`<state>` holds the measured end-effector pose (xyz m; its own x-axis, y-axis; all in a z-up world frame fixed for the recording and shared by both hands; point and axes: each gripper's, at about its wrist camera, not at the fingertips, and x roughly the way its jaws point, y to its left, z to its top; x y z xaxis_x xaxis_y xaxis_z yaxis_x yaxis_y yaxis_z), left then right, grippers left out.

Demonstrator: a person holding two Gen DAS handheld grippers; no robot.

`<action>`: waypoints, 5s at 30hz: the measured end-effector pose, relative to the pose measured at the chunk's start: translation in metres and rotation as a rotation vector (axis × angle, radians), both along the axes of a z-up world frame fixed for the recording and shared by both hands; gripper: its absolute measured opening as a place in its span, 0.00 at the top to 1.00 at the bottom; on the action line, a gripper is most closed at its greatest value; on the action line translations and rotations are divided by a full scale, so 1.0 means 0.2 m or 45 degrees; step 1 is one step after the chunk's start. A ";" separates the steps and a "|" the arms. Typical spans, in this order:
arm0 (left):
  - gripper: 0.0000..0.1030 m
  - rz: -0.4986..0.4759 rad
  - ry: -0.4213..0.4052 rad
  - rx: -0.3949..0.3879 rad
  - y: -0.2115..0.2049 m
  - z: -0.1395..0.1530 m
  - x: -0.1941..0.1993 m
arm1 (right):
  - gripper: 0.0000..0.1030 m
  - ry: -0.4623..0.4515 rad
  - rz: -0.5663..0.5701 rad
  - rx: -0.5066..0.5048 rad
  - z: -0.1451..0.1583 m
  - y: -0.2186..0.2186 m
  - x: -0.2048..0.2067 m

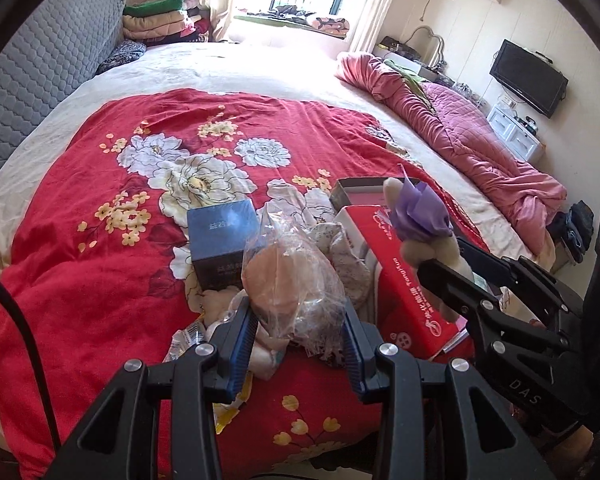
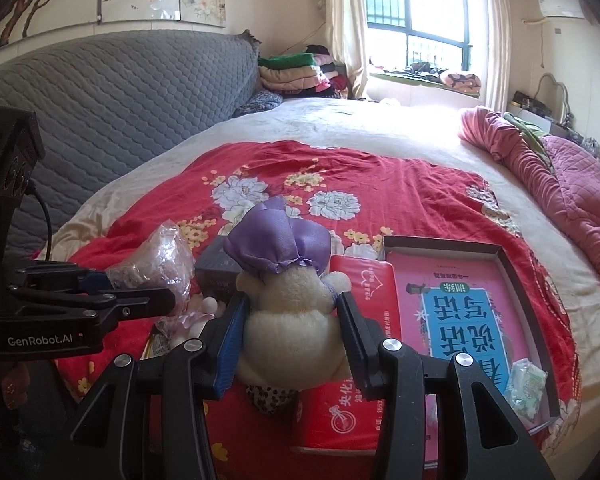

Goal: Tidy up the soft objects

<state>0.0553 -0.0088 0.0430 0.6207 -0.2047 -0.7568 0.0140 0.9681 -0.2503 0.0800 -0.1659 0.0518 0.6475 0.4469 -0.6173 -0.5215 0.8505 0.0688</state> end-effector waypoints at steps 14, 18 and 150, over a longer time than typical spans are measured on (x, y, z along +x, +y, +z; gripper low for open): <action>0.61 -0.092 -0.034 0.049 -0.26 0.14 0.00 | 0.55 -0.054 -0.122 0.062 0.13 -0.25 -0.04; 0.61 -0.122 -0.036 0.067 -0.33 0.16 0.01 | 0.55 -0.068 -0.158 0.074 0.14 -0.32 -0.03; 0.56 -0.695 0.469 0.284 -1.25 -0.40 0.53 | 0.45 0.362 -0.677 0.214 -0.44 -1.14 0.33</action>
<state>0.1607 -0.2595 -0.0371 0.1676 -0.2292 -0.9588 0.4658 0.8756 -0.1279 0.1460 -0.3934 -0.0372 0.6288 0.2148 -0.7473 0.0286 0.9540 0.2983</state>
